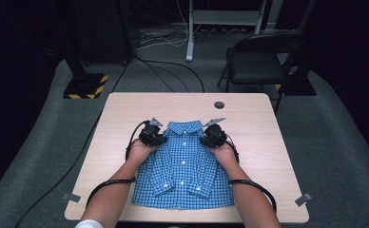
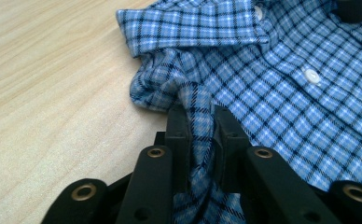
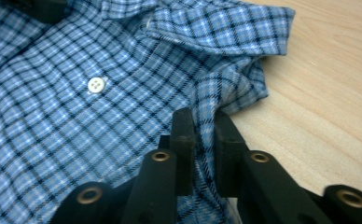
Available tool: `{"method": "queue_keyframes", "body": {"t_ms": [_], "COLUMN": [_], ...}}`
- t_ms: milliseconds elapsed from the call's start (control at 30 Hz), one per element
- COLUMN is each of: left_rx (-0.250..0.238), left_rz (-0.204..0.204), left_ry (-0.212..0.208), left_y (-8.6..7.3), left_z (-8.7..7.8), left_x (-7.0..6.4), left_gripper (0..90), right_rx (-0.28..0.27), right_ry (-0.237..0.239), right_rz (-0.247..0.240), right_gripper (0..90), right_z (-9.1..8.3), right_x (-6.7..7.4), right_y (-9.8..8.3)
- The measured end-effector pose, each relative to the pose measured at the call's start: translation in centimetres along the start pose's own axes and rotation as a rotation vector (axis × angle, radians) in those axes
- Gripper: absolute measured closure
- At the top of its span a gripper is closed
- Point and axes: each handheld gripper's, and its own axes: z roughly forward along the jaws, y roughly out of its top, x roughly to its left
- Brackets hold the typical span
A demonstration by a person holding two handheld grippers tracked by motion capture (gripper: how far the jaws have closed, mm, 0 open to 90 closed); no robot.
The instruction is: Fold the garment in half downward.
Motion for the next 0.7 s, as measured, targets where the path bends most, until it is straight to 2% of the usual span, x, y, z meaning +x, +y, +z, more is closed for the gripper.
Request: {"method": "queue_keyframes", "body": {"t_ms": [200, 333, 500, 567, 700], "left_rx": [0.009, -0.007, -0.067, -0.096, -0.167], "left_rz": [0.027, 0.038, 0.037, 0.044, 0.069], "left_ry": [0.010, 0.017, 0.037, 0.043, 0.050], "left_y": [0.1, 0.4, 1.5, 2.2, 3.3], "left_z": [-0.2, -0.8, -2.3, -3.1, -5.0], "left_x": [-0.2, -0.1, 0.0, 0.0, -0.3], "left_gripper": [83.0, 83.3, 83.7, 83.8, 83.9], "right_rx": [-0.006, -0.027, -0.095, -0.143, -0.217], "right_ry": [0.004, -0.006, -0.021, -0.025, -0.035], "right_rz": [-0.006, -0.011, -0.013, -0.012, -0.039], "right_gripper": [83.6, 83.6, 83.6, 83.6, 83.3], "right_z": [-0.2, -0.6, -1.9, -2.8, -4.9], "right_x": [-0.1, 0.0, 0.0, 0.0, 0.2], "right_y": [-0.1, 0.1, 1.0, 1.6, 3.0]}}
